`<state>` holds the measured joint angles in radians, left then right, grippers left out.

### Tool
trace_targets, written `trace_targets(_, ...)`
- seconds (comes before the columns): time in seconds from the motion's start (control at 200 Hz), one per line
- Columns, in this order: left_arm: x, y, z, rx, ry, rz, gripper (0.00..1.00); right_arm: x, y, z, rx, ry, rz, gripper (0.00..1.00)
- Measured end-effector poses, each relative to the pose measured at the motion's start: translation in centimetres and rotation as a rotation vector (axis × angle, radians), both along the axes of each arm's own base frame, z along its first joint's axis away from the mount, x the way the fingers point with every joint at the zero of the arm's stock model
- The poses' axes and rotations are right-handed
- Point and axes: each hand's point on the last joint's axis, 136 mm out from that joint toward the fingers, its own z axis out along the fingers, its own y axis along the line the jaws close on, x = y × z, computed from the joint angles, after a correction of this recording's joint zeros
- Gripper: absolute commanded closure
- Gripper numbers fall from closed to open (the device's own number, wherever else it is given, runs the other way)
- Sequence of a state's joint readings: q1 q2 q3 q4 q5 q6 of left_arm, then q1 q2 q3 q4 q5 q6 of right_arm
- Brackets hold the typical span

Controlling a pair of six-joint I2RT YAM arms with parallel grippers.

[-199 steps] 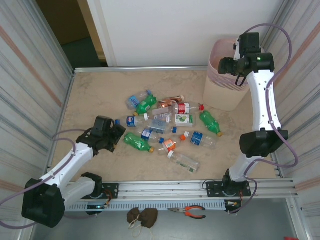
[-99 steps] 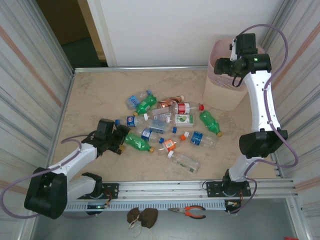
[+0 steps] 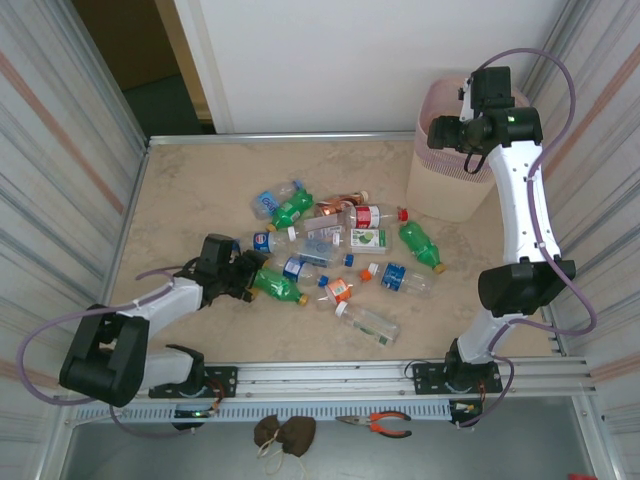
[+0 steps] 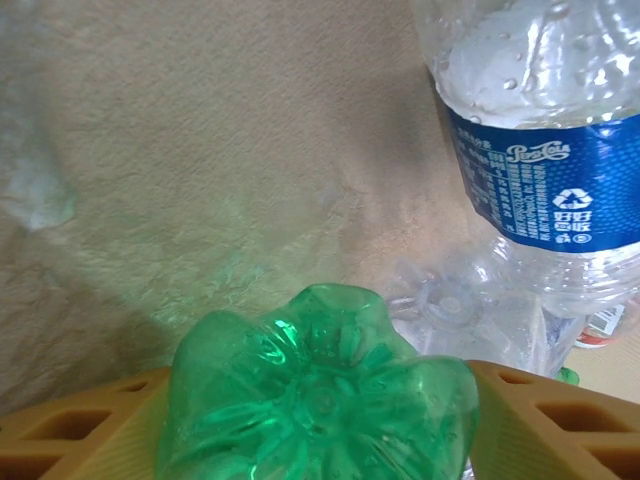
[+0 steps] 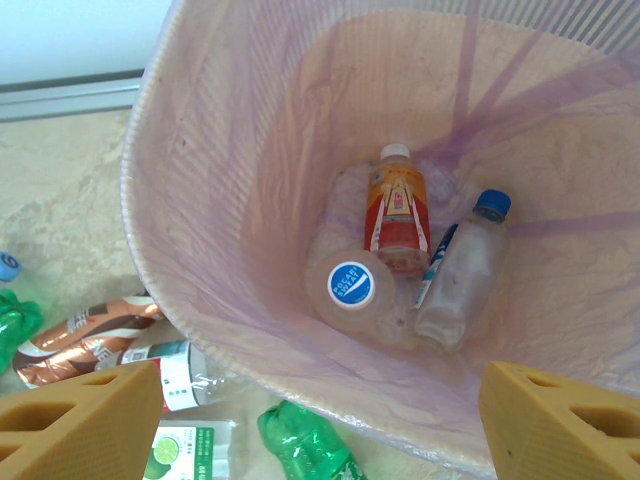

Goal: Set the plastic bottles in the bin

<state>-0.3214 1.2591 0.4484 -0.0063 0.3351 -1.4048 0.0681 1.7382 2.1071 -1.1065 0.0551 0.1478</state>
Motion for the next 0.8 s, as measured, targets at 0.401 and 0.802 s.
trace_targets(0.401,0.1,-0.1,0.1,-0.012,-0.001,0.004,0.42,0.0,0.4,0.0,-0.002,0.0,0.01,0.19)
trace_targets(0.802,0.4,0.2,4.2,0.021,-0.1,-0.038,0.46,-0.2,2.0,0.2,0.013,-0.005,0.054,0.19)
